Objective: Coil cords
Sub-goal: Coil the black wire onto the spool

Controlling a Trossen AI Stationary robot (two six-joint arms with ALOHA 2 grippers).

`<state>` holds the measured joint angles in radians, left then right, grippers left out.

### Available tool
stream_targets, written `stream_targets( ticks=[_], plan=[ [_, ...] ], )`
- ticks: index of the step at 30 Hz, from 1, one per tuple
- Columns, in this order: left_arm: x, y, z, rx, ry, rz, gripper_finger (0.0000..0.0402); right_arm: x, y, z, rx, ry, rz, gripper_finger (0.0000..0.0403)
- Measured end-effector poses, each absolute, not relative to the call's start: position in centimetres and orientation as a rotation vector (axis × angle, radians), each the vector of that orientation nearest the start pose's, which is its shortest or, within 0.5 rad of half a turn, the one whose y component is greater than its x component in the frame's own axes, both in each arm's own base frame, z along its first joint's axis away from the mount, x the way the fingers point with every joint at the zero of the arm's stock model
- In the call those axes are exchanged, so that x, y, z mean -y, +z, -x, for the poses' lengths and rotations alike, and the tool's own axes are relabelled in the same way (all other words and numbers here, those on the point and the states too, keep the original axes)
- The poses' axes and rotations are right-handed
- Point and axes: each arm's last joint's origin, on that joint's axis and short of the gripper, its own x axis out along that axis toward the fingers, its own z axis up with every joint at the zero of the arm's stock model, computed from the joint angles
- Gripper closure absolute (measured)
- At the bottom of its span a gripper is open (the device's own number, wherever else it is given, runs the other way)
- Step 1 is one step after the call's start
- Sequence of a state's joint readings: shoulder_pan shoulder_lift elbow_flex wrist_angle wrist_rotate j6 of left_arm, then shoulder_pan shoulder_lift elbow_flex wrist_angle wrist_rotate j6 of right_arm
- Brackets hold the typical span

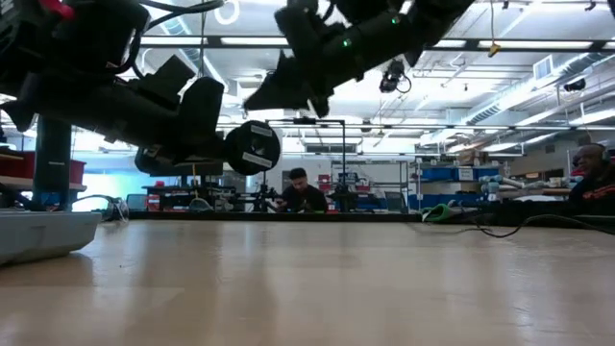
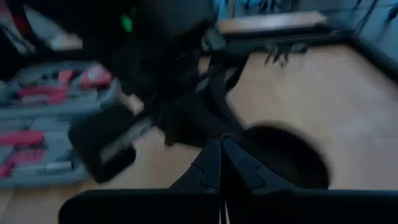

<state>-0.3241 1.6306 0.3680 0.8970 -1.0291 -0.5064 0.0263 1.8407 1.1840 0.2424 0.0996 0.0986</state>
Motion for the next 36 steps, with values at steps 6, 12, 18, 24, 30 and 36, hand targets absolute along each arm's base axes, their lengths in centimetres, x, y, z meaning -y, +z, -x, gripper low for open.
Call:
stream_targets(
  ticks=[6, 12, 18, 24, 30, 36],
  plan=[
    [5.5, 12.5, -24.1, -0.076, 0.737, 0.276, 0.0401, -1.8, 19.0, -42.3, -0.46, -0.06, -0.029, 0.0394],
    [5.5, 13.0, -24.1, -0.028, 0.75, 0.306, 0.0401, -1.9, 17.1, -42.7, -0.498, -0.072, -0.041, 0.0382],
    [5.7, 13.1, -23.2, 0.048, 0.796, 0.336, 0.0401, -1.9, 16.2, -41.9, -0.551, -0.086, -0.061, 0.0361],
    [5.7, 12.8, -21.8, 0.081, 0.792, 0.348, 0.0401, -1.8, 13.4, -39.8, -0.45, -0.075, -0.087, 0.0355],
    [5.8, 12.8, -21.7, 0.079, 0.789, 0.343, 0.0401, -1.7, 11.4, -36.8, -0.138, -0.053, -0.207, 0.0358],
    [5.8, 12.8, -21.7, 0.072, 0.785, 0.327, 0.0401, -1.6, 8.8, -35.8, -0.002, -0.041, -0.294, 0.0356]
  ],
)
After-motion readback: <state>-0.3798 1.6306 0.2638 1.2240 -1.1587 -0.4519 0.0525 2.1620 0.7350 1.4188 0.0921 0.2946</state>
